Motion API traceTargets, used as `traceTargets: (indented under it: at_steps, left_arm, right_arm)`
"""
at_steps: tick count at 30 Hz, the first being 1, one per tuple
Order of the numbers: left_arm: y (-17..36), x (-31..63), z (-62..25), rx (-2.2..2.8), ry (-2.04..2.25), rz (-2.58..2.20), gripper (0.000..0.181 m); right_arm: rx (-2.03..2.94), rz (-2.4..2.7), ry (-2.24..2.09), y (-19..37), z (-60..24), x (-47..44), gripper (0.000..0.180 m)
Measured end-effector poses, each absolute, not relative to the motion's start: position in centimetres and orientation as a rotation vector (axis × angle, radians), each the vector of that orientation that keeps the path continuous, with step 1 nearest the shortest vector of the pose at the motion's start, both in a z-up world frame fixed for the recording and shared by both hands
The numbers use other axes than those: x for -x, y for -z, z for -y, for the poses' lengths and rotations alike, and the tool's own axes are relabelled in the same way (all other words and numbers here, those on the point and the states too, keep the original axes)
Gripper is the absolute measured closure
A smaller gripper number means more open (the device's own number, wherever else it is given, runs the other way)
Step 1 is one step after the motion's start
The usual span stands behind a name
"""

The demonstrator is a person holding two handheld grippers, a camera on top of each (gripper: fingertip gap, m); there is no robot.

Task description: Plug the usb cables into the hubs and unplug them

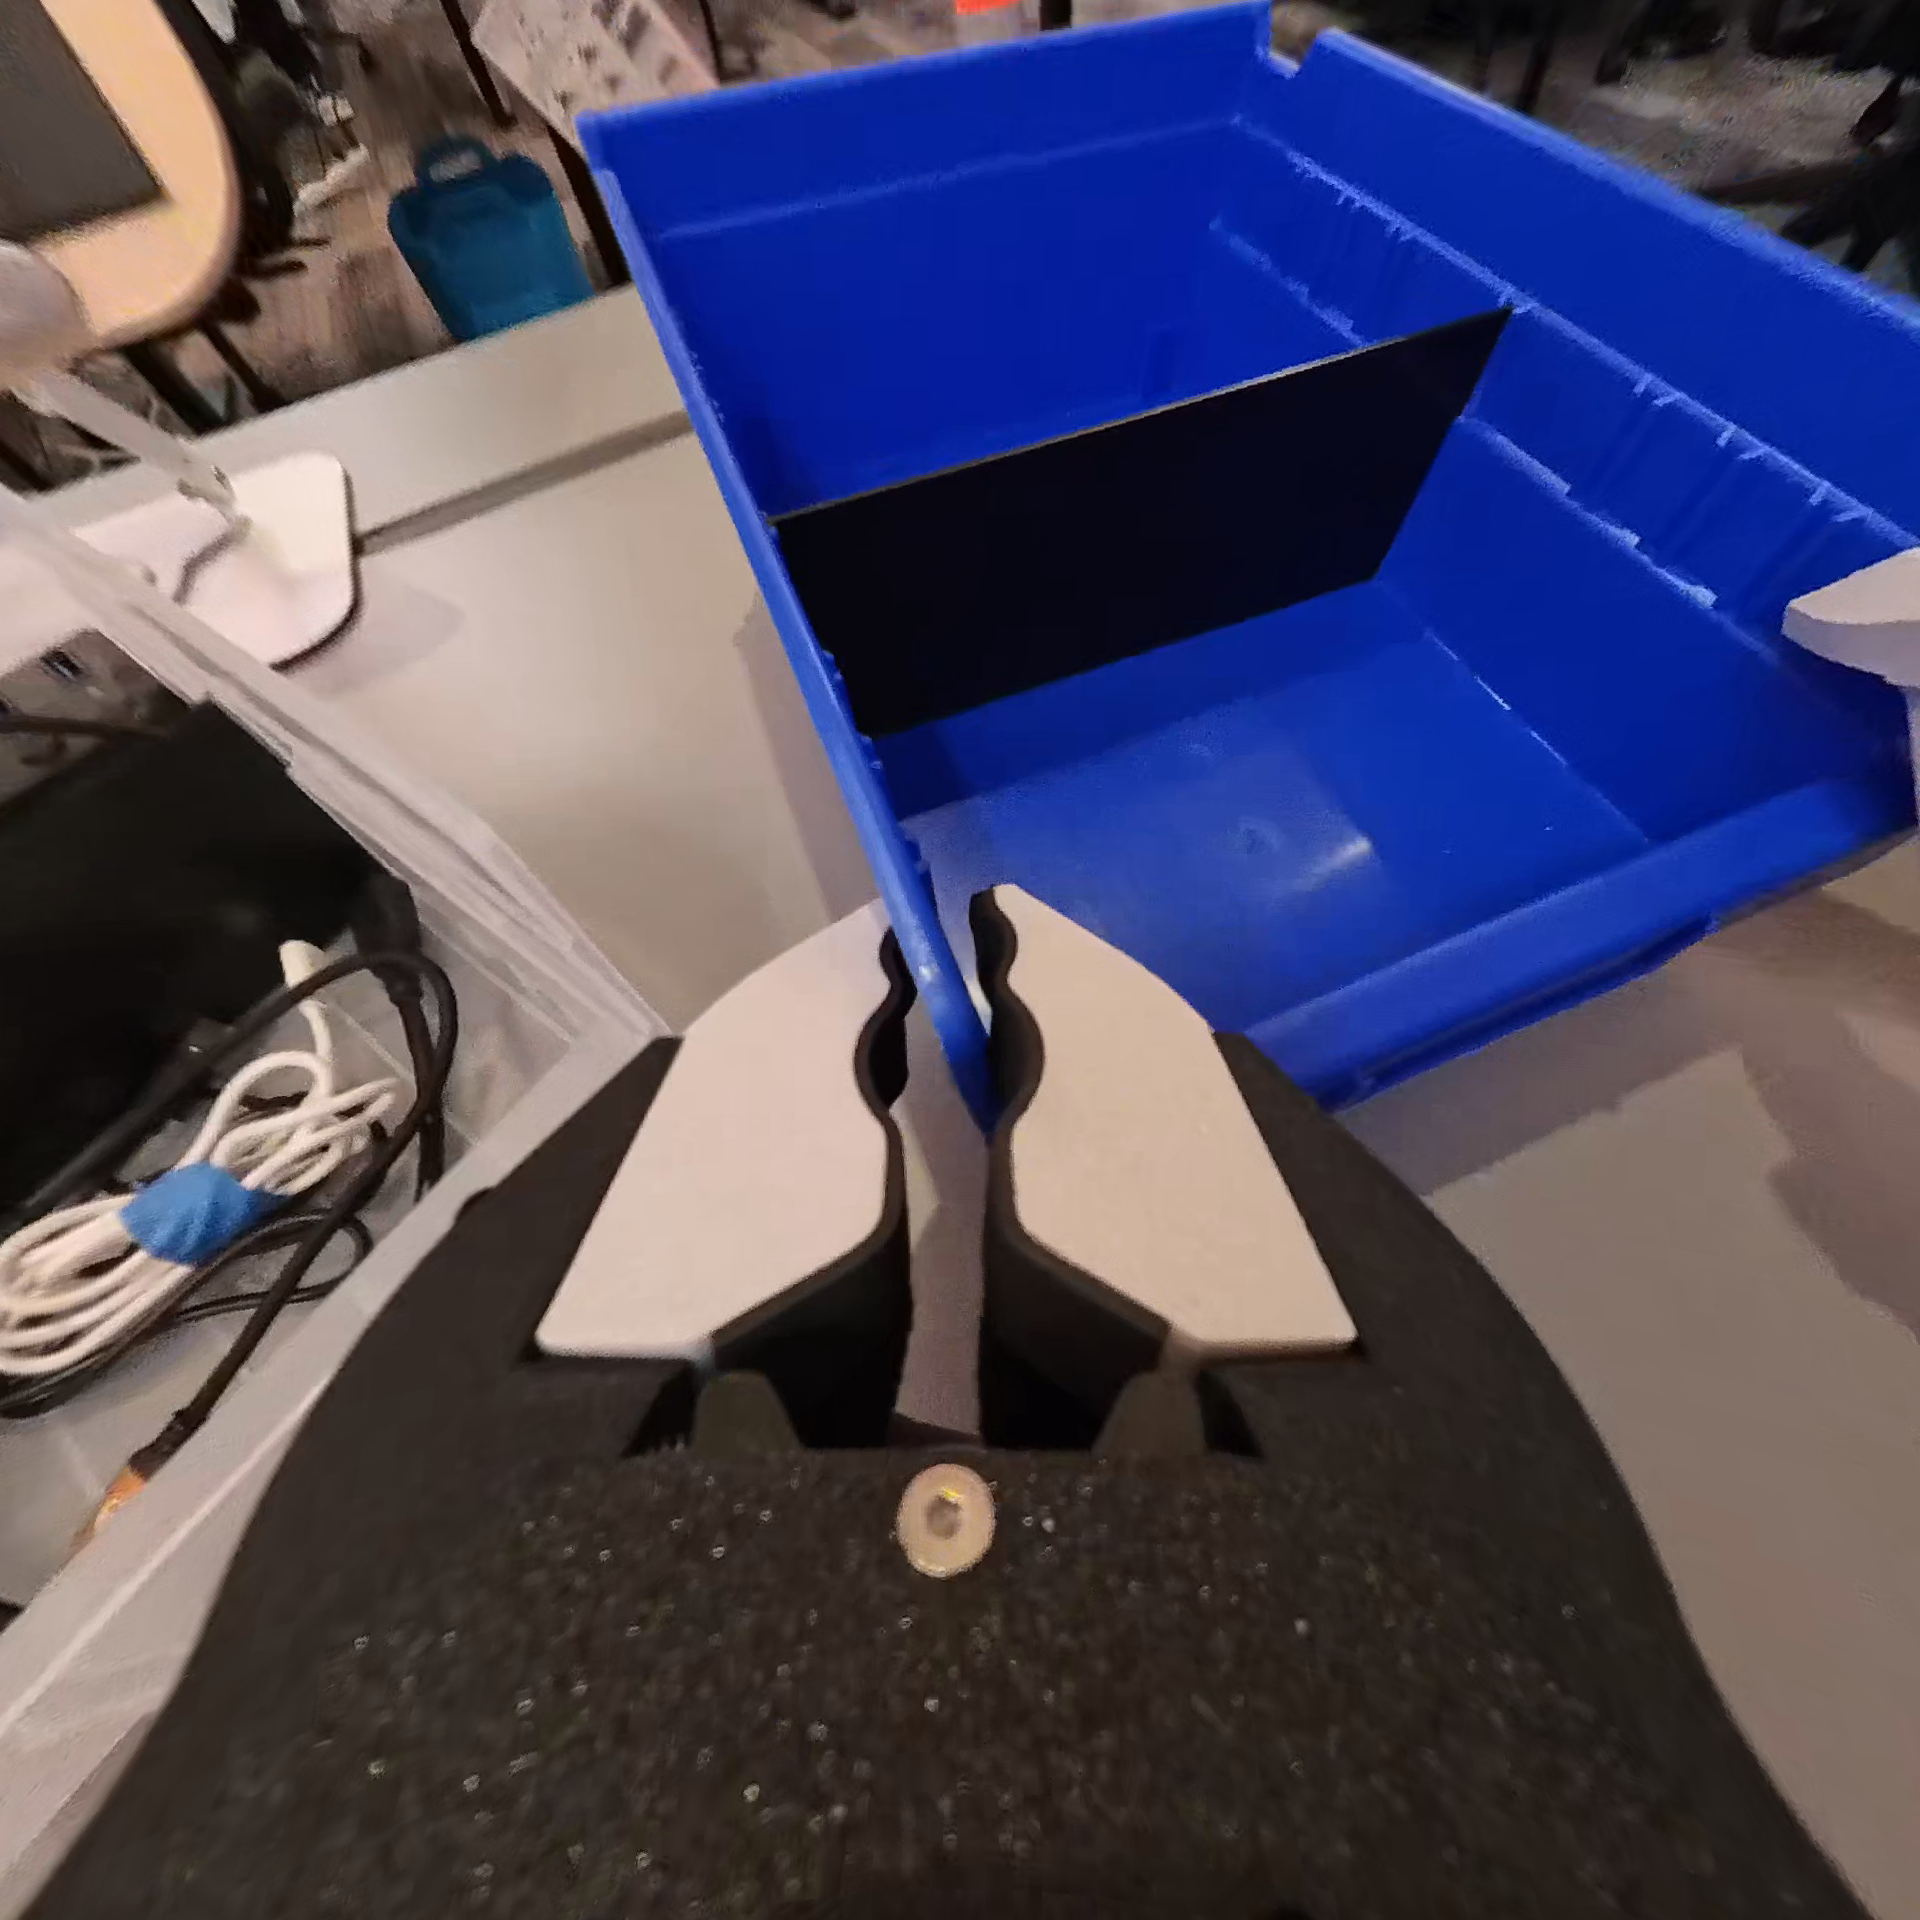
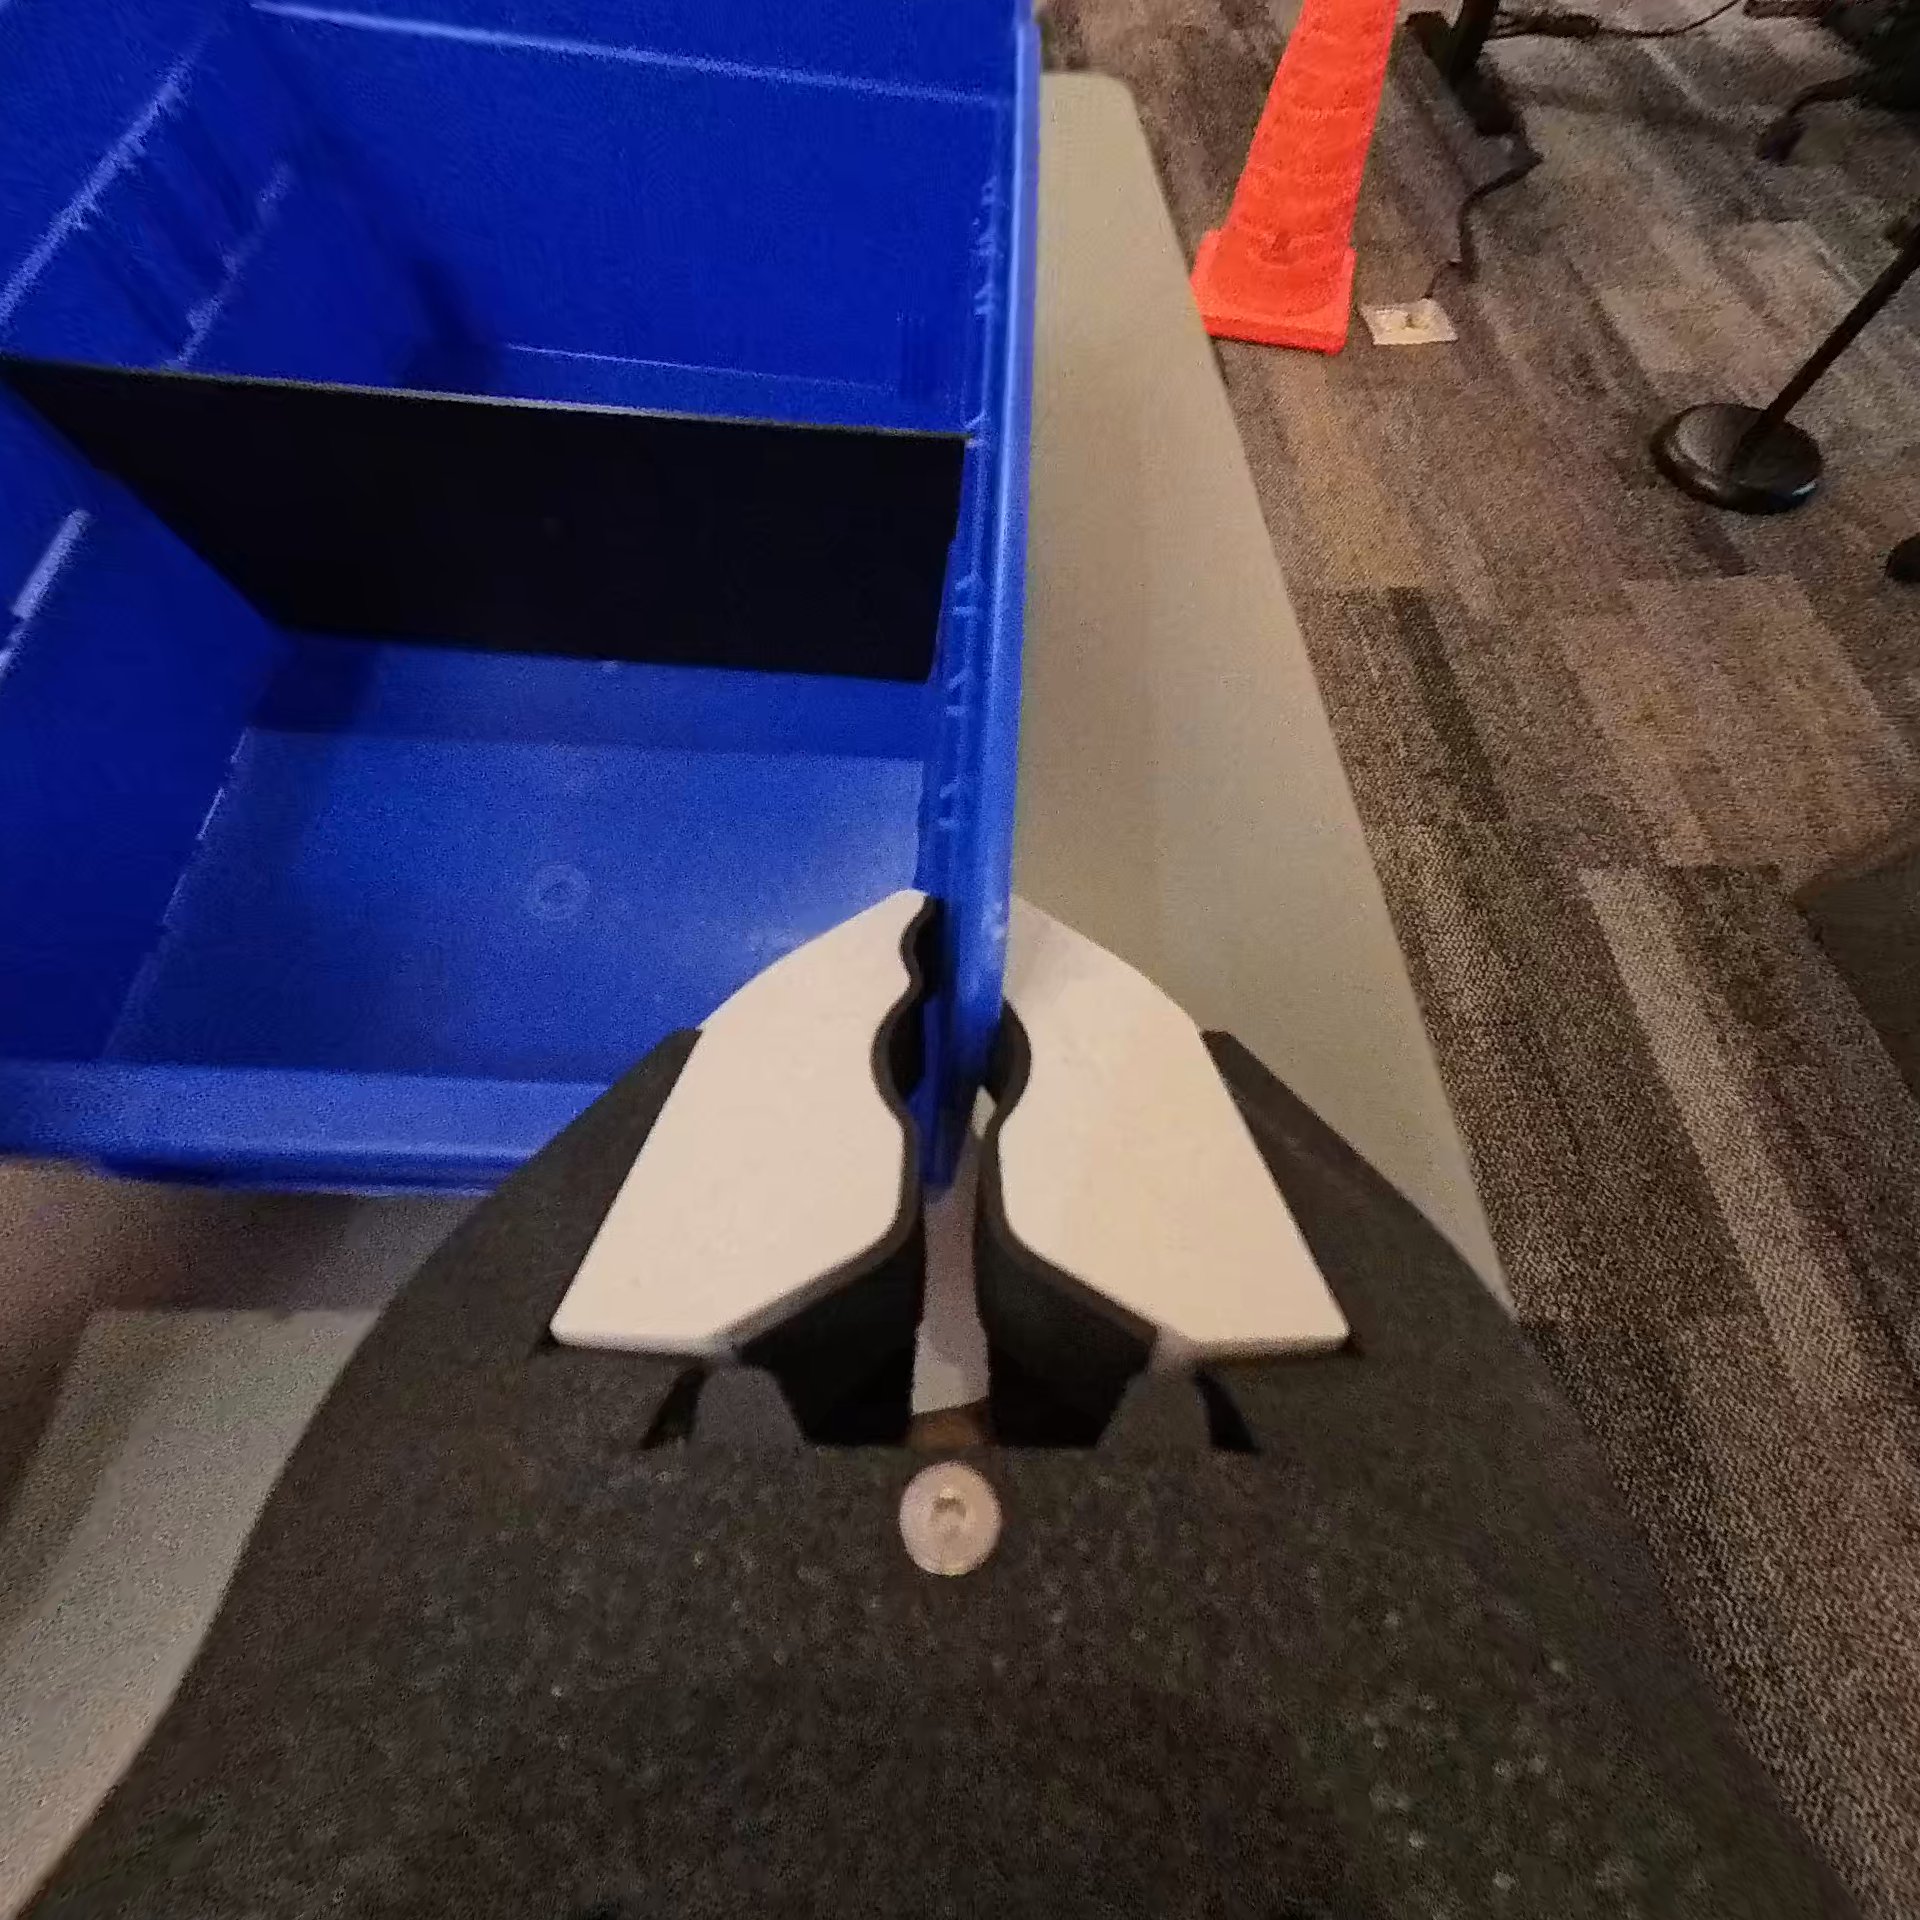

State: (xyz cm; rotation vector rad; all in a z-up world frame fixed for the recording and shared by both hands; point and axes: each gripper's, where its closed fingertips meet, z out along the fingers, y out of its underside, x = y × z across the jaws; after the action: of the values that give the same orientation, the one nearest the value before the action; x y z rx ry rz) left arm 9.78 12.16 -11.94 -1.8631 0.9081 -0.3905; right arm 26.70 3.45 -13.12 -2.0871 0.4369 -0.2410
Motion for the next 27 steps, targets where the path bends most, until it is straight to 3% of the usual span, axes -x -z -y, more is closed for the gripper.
traceTargets:
  at_steps: [6, 11, 13, 16, 20, 23, 27]
  left_arm:
    - [13.3, -8.8, -13.8, 1.894, 0.411, -0.86, 0.165]
    - [12.8, -7.0, -12.5, 1.923, 0.596, -0.896, 0.144]
    - [11.3, -4.7, -10.6, 1.927, 0.717, -0.917, 0.136]
    - [8.6, 2.8, -10.4, 1.898, 0.752, -0.841, 0.133]
    - [8.3, 14.8, -16.3, 1.917, 0.465, -0.542, 0.115]
    - [12.4, 15.1, -18.9, 2.053, 0.427, -0.561, 0.106]
    - [14.5, 14.2, -20.6, 2.128, 0.444, -0.568, 0.138]
  right_arm:
    - [2.113, -0.362, 0.219, 13.6, -7.3, -26.6, 0.176]
    - [2.107, -0.336, 0.232, 13.7, -8.1, -24.9, 0.175]
    - [2.116, -0.348, 0.312, 13.8, -7.3, -25.4, 0.148]
    - [2.019, -0.392, 0.442, 10.0, -4.7, -25.6, 0.142]
    - [1.876, -0.207, 0.208, 4.8, -5.7, -15.3, 0.138]
    - [1.921, 0.011, -0.051, 5.3, -9.5, -4.5, 0.131]
    - [2.028, 0.043, -0.116, 8.7, -12.2, 2.1, 0.127]
